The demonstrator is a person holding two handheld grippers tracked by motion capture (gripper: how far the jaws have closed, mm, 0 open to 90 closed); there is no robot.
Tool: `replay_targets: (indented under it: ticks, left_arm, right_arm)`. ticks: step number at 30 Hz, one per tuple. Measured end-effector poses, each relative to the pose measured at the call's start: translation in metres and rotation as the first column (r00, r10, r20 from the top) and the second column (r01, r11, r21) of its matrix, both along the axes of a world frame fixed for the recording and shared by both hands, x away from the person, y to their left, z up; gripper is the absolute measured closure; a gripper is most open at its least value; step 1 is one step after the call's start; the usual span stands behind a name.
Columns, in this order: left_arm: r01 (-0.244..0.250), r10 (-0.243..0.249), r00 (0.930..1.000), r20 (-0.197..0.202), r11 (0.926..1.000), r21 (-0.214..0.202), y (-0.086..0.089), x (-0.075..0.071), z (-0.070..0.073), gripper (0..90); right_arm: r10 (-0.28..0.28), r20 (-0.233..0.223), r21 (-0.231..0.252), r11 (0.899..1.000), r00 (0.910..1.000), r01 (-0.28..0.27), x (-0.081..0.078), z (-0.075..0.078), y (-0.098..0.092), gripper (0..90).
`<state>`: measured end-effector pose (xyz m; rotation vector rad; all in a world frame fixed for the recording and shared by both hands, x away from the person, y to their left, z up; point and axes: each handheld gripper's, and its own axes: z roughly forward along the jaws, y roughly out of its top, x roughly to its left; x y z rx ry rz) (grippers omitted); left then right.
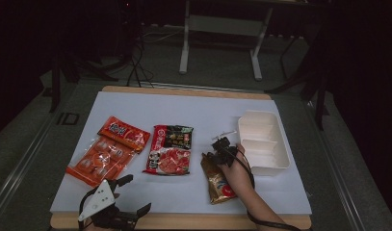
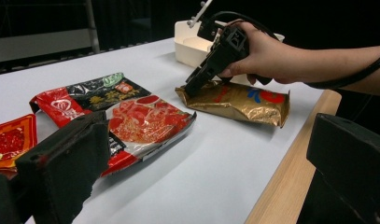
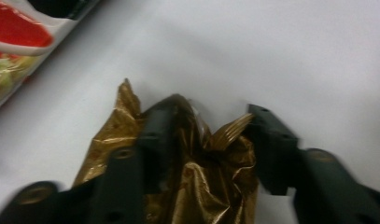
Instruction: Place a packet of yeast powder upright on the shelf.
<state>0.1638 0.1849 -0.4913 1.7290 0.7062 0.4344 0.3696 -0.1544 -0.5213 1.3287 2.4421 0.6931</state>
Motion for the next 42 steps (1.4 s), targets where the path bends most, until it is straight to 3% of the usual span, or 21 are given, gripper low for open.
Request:
replay_targets:
  ticks: [1,4,12,18,24,28,34,36,42]
  left_arm:
    - [0.000,0.000,1.0000,-0.001,1.0000,0.001,0.000,0.000,0.000,0.3]
    - [0.003,-0.003,1.0000,-0.004,1.0000,0.009,-0.001,0.000,-0.001,0.3]
    - [-0.005,0.005,1.0000,-0.008,0.9999,0.011,0.000,0.000,-0.001,0.3]
    - [-0.007,0.007,0.9999,-0.011,0.9999,0.009,0.000,0.001,-0.001,0.3]
    - [-0.007,0.007,0.9999,-0.014,0.9999,0.015,-0.001,0.001,-0.002,0.3]
    - [-0.008,0.008,0.9999,-0.013,0.9998,0.017,-0.001,0.001,-0.002,0.3]
    - [-0.009,0.009,0.9999,-0.012,0.9998,0.020,-0.001,0.001,-0.003,0.3]
    - [-0.011,0.012,0.9999,-0.012,0.9998,0.017,-0.001,0.002,-0.004,0.3]
    - [-0.017,0.017,0.9998,-0.012,0.9998,0.011,0.000,0.002,-0.004,0.3]
  right_arm:
    - [0.014,-0.009,-0.006,1.000,0.9999,-0.014,0.000,0.001,0.003,68.4]
    - [0.044,-0.009,-0.029,0.999,0.9990,-0.044,0.000,0.002,0.006,77.4]
    - [0.094,-0.001,-0.070,0.993,0.9956,-0.094,0.000,0.006,0.010,85.0]
    - [0.110,0.029,0.004,0.994,0.9934,-0.111,-0.004,0.022,0.002,86.5]
    - [0.141,0.066,0.051,0.988,0.9878,-0.144,-0.013,0.037,-0.004,86.9]
    - [0.157,0.079,0.121,0.979,0.9844,-0.166,-0.017,0.051,-0.011,87.1]
    - [0.183,0.123,0.188,0.961,0.9753,-0.204,-0.025,0.073,-0.018,87.4]
    - [0.184,0.130,0.204,0.957,0.9742,-0.208,-0.026,0.076,-0.019,87.4]
    - [0.207,0.196,0.225,0.942,0.9584,-0.250,-0.036,0.094,-0.019,87.7]
